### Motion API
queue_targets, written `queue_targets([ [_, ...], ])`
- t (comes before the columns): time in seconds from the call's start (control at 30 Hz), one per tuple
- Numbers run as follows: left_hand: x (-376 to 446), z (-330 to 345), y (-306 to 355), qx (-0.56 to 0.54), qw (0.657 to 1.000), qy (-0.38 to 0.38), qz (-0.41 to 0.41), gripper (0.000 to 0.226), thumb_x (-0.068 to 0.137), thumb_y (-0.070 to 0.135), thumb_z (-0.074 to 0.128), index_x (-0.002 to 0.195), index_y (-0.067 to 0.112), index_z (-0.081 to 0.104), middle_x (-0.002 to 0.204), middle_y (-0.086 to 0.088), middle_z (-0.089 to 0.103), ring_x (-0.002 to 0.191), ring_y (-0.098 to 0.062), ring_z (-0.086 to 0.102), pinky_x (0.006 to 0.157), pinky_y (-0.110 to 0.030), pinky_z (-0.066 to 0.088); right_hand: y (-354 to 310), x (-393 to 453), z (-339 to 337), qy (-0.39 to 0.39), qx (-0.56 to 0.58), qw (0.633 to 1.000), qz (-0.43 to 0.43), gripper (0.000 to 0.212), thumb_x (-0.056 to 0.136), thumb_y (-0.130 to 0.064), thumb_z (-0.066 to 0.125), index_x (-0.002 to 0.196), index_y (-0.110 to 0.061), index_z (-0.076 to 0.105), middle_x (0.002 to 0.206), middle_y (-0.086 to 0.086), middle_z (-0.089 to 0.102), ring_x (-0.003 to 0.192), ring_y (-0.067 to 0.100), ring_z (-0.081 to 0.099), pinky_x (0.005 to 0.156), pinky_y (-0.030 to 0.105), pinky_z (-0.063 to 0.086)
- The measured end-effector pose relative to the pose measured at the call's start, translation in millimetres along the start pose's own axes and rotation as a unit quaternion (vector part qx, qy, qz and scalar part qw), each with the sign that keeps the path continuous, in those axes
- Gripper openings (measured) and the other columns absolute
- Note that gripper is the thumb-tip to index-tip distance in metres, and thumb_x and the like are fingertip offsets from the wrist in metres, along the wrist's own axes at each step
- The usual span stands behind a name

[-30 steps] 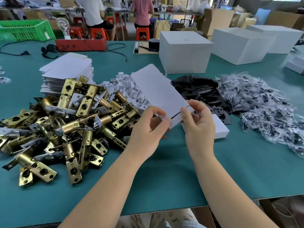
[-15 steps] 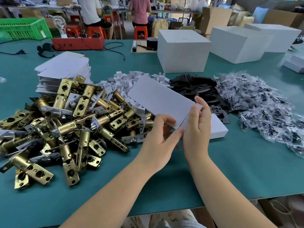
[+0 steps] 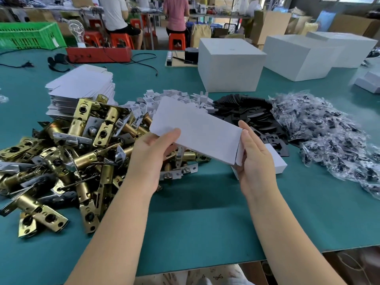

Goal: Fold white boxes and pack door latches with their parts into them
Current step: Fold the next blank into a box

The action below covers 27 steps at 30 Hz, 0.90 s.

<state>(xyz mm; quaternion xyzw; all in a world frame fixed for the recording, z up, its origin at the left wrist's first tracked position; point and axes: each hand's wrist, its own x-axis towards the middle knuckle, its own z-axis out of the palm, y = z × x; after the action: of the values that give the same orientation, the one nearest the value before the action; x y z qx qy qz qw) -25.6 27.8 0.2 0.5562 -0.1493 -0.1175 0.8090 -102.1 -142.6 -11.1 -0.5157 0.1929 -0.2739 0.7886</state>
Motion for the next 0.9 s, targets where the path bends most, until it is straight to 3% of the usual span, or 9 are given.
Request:
queue_targets([
  [0.07,2.6,-3.7,-0.2,-0.007,0.999,-0.015,-0.039,0.011,0.086,0.014,0.066,0.089,0.021,0.075,0.091,0.005,0.076,0.09,-0.011,0.071,0.076,-0.027,0.057,-0.2,0.3,-1.5,0.017,0.002,1.0,-0.004,0.02,0.097,-0.028,0.055,0.096,-0.039,0.072,0.104,-0.012,0.073,0.084,0.002,0.066,0.06,0.018,0.052],
  [0.13,2.3,-4.5,0.6,0.006,0.998,-0.028,-0.05,0.019,0.078,0.019,0.073,0.098,0.018,0.071,0.094,0.002,0.076,0.089,-0.016,0.072,0.071,-0.026,0.058,0.1,0.4,-1.5,0.022,0.003,1.0,-0.014,0.017,0.097,-0.028,0.055,0.098,-0.035,0.071,0.099,-0.012,0.073,0.084,0.002,0.067,0.06,0.016,0.052],
  [0.27,-1.7,-5.4,1.3,0.079,0.995,-0.061,-0.014,0.023,0.071,0.037,0.077,0.093,0.044,0.075,0.099,0.008,0.075,0.086,-0.017,0.072,0.064,-0.029,0.058,2.8,-1.3,4.0,-0.009,0.012,1.0,-0.028,0.022,0.101,-0.026,0.047,0.104,-0.032,0.068,0.084,-0.016,0.072,0.076,-0.004,0.066,0.061,0.013,0.051],
  [0.43,-8.9,9.2,-1.2,0.021,0.993,-0.081,-0.081,0.028,0.08,0.037,0.073,0.106,0.029,0.068,0.102,-0.001,0.076,0.084,-0.028,0.074,0.049,-0.029,0.057,1.6,0.0,5.4,-0.008,0.034,0.999,-0.006,0.026,0.102,-0.033,0.043,0.103,-0.041,0.067,0.088,-0.017,0.072,0.075,-0.002,0.065,0.056,0.018,0.053],
  [0.57,-9.3,12.6,-1.1,0.001,0.995,-0.063,-0.074,0.021,0.071,0.037,0.069,0.091,0.034,0.076,0.098,0.0,0.076,0.081,-0.027,0.073,0.048,-0.031,0.057,1.8,-0.8,7.2,-0.012,0.011,0.999,-0.031,0.031,0.102,-0.036,0.043,0.095,-0.052,0.069,0.098,-0.015,0.07,0.084,0.0,0.064,0.063,0.019,0.054],
  [0.67,-8.0,12.5,-3.7,0.017,0.995,-0.07,-0.062,0.011,0.08,0.037,0.072,0.087,0.044,0.076,0.099,0.004,0.075,0.084,-0.026,0.073,0.05,-0.03,0.057,2.2,-1.7,8.1,-0.006,0.003,0.999,-0.031,0.032,0.102,-0.036,0.042,0.094,-0.054,0.068,0.107,-0.011,0.068,0.091,0.005,0.061,0.068,0.021,0.054],
  [0.77,-8.3,13.1,-7.0,0.04,0.995,-0.073,-0.059,0.016,0.081,0.037,0.068,0.089,0.049,0.075,0.103,0.008,0.074,0.09,-0.022,0.073,0.054,-0.031,0.058,2.6,-2.8,7.3,0.004,-0.01,0.999,-0.036,0.032,0.102,-0.037,0.041,0.094,-0.055,0.067,0.115,-0.008,0.066,0.094,0.006,0.06,0.065,0.021,0.053],
  [0.9,-7.1,11.2,-11.3,0.066,0.995,-0.063,-0.051,0.026,0.067,0.052,0.074,0.093,0.051,0.074,0.101,0.014,0.073,0.082,-0.019,0.073,0.057,-0.034,0.058,3.1,-3.6,7.3,0.002,-0.041,0.998,-0.043,0.031,0.102,-0.043,0.036,0.1,-0.062,0.062,0.12,-0.009,0.063,0.097,0.007,0.06,0.066,0.022,0.054],
])
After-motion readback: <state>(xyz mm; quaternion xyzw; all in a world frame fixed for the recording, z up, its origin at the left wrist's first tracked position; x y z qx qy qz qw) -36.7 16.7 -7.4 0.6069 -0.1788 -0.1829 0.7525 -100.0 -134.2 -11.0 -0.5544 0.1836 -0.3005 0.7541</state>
